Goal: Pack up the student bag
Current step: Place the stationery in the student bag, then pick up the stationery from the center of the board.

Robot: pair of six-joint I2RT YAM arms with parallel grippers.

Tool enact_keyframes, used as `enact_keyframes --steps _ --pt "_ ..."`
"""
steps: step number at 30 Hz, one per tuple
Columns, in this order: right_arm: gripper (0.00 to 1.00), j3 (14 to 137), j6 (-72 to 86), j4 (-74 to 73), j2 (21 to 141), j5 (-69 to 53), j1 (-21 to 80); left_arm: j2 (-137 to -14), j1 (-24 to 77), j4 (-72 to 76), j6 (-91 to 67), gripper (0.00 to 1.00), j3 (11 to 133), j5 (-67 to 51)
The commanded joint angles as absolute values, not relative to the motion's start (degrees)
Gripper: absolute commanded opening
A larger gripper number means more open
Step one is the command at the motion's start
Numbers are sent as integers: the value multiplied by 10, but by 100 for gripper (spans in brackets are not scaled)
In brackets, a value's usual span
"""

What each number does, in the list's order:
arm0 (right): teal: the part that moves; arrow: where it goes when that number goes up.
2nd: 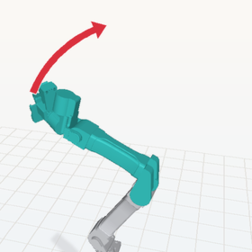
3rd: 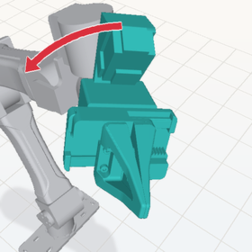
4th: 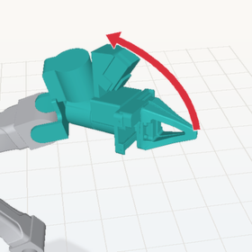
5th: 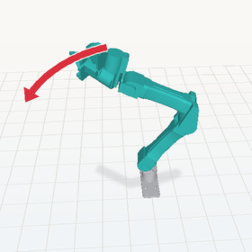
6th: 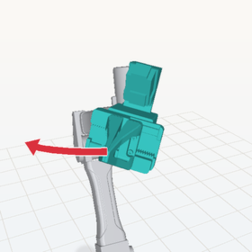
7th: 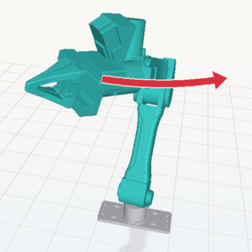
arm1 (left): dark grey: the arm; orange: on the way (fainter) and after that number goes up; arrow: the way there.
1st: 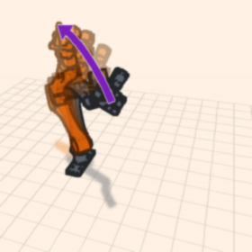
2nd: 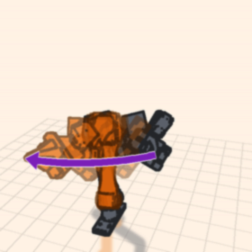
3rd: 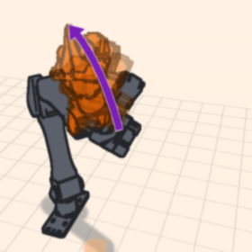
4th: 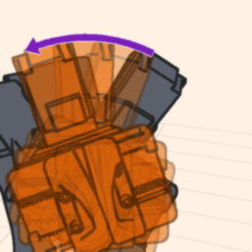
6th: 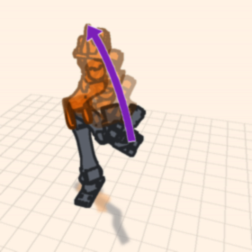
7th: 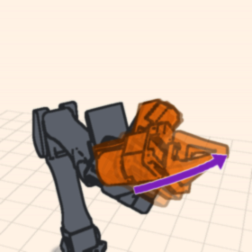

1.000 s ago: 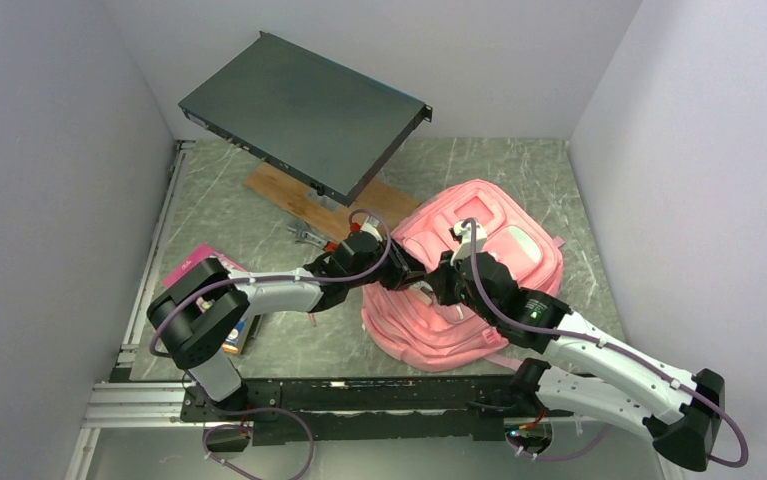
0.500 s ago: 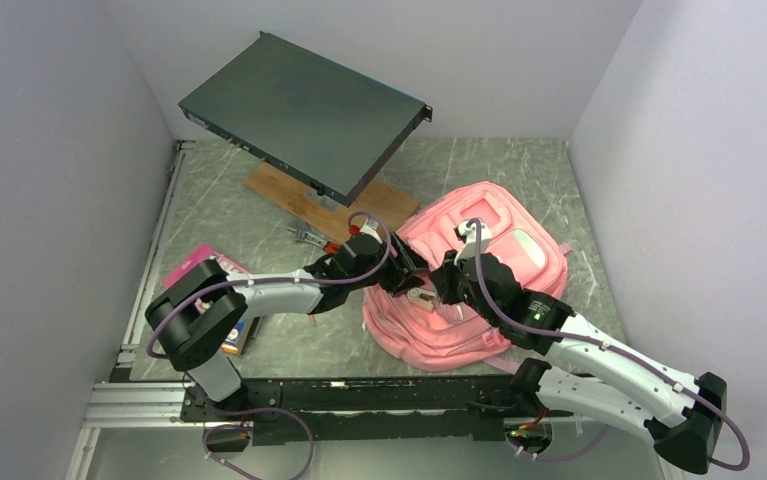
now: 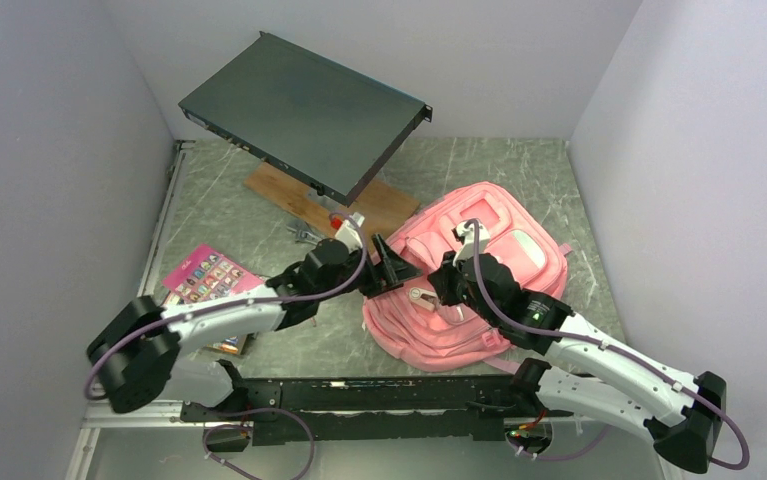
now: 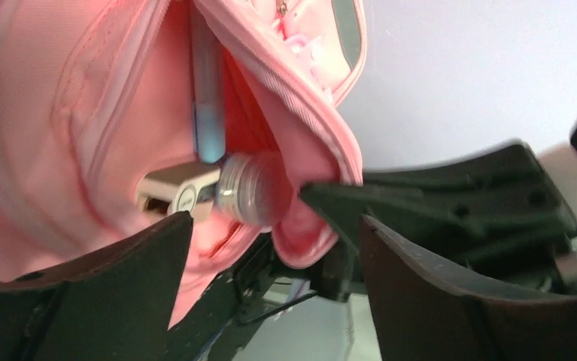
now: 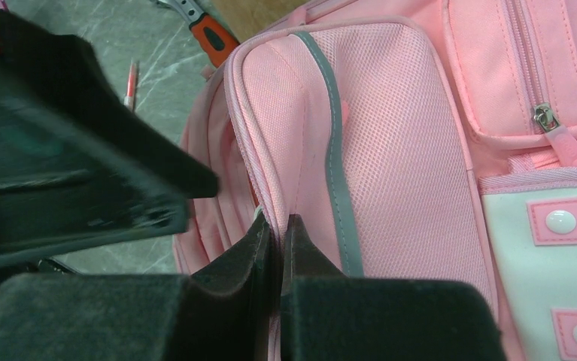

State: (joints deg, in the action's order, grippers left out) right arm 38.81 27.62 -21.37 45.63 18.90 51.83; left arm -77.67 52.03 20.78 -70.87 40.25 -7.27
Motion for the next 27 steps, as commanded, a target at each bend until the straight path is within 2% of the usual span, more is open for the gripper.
enact_keyframes --steps 1,3,8,12,15,20,27 --pt "0 406 288 -156 451 174 524 -666 523 130 -593 90 359 -61" --pt "0 404 288 -153 454 175 524 -613 523 70 -557 95 338 -33" --pt "0 406 287 -148 467 175 524 -512 518 -121 -516 98 295 64" --pt "0 406 286 -147 477 176 524 -503 488 -283 -526 96 310 140" --pt "0 412 287 -153 484 175 524 -537 437 -349 -510 98 330 139" --pt "0 418 285 -155 492 176 524 -586 386 -343 -502 99 320 151" --pt "0 411 296 -154 485 175 524 -664 367 -306 -494 84 339 151"
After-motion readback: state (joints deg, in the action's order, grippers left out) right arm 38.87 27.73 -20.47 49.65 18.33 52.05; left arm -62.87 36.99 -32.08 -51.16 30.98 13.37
